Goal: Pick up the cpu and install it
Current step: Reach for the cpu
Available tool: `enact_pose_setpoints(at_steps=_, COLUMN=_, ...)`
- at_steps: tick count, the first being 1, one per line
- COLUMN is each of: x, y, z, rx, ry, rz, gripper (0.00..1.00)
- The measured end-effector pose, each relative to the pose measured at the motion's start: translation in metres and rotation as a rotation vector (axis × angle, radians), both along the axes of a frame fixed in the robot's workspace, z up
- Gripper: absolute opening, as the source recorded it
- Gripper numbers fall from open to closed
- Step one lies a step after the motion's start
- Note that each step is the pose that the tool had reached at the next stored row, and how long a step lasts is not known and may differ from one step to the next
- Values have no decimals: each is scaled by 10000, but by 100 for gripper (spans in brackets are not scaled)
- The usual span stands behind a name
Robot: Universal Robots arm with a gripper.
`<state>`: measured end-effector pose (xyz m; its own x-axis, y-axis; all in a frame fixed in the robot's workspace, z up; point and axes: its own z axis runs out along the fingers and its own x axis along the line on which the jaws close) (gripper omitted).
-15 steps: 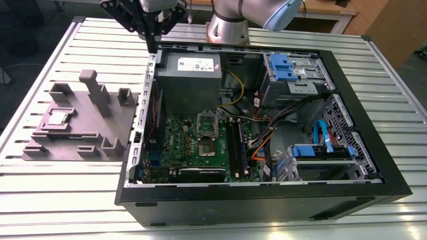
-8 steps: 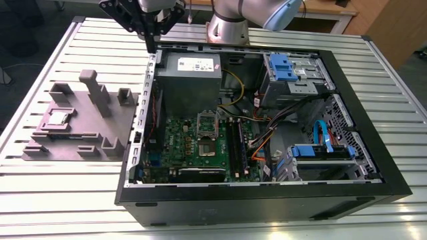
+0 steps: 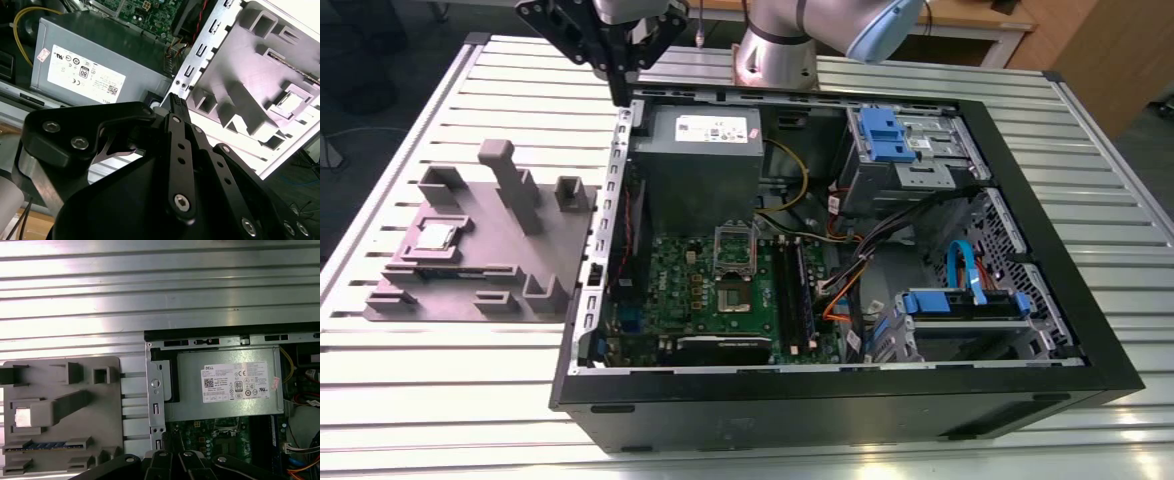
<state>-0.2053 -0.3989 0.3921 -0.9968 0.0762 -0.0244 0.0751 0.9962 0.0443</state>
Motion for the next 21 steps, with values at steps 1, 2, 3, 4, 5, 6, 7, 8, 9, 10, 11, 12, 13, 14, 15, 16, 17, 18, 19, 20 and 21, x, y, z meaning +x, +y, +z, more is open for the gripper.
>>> enact_pose_setpoints(at_steps=1, x=-3, y=0, z=0, rx=1, ry=0, rz=-1, gripper=10)
enact_pose_setpoints(at_steps=2, x=-5, y=0, z=0, rx=0, ry=0, rz=0, gripper=10)
enact_pose_setpoints(at_steps=3, x=-8, y=0, z=0, rx=0, ry=0, rz=0, gripper=10)
enact_pose_setpoints(at_steps=4, x=-10, y=0, z=0, rx=0, ry=0, rz=0, gripper=10)
enact_pose_setpoints(at_steps=5, x=-13, y=0, z=0, rx=0, ry=0, rz=0, gripper=10)
enact_pose_setpoints(at_steps=6, x=-15, y=0, z=-1, rx=0, ry=0, rz=0, gripper=10)
enact_pose_setpoints(at_steps=7, x=-17, y=0, z=-1, rx=0, ry=0, rz=0, gripper=10)
enact_pose_setpoints(at_steps=8, x=-20, y=0, z=-1, rx=1, ry=0, rz=0, gripper=10)
enact_pose_setpoints(at_steps=9, x=-21, y=0, z=-1, rx=0, ry=0, rz=0, gripper=10)
enact_pose_setpoints(at_steps=10, x=-24, y=0, z=-1, rx=0, ry=0, rz=0, gripper=10)
enact_pose_setpoints(at_steps=11, x=-26, y=0, z=-1, rx=0, ry=0, rz=0, gripper=10)
enact_pose_setpoints(at_steps=12, x=-28, y=0, z=-1, rx=0, ry=0, rz=0, gripper=10)
enact_pose_setpoints(at_steps=13, x=-30, y=0, z=-2, rx=0, ry=0, rz=0, gripper=10)
enact_pose_setpoints(at_steps=14, x=-33, y=0, z=-2, rx=0, ry=0, rz=0, gripper=10)
enact_pose_setpoints(at_steps=15, x=-36, y=0, z=-2, rx=1, ry=0, rz=0, gripper=10)
enact_pose_setpoints(at_steps=16, x=-38, y=0, z=-2, rx=0, ry=0, rz=0, gripper=10)
enact_pose_setpoints(at_steps=17, x=-41, y=0, z=-2, rx=0, ry=0, rz=0, gripper=10)
enact_pose_setpoints(at_steps=18, x=-43, y=0, z=-3, rx=0, ry=0, rz=0, gripper=10)
enact_pose_setpoints(at_steps=19, x=-45, y=0, z=-3, rx=0, ry=0, rz=0, gripper=10)
enact_pose_setpoints(at_steps=20, x=-48, y=0, z=-3, rx=0, ry=0, rz=0, gripper=10)
enact_pose_setpoints(at_steps=21, x=-50, y=0, z=-3, rx=1, ry=0, rz=0, gripper=10)
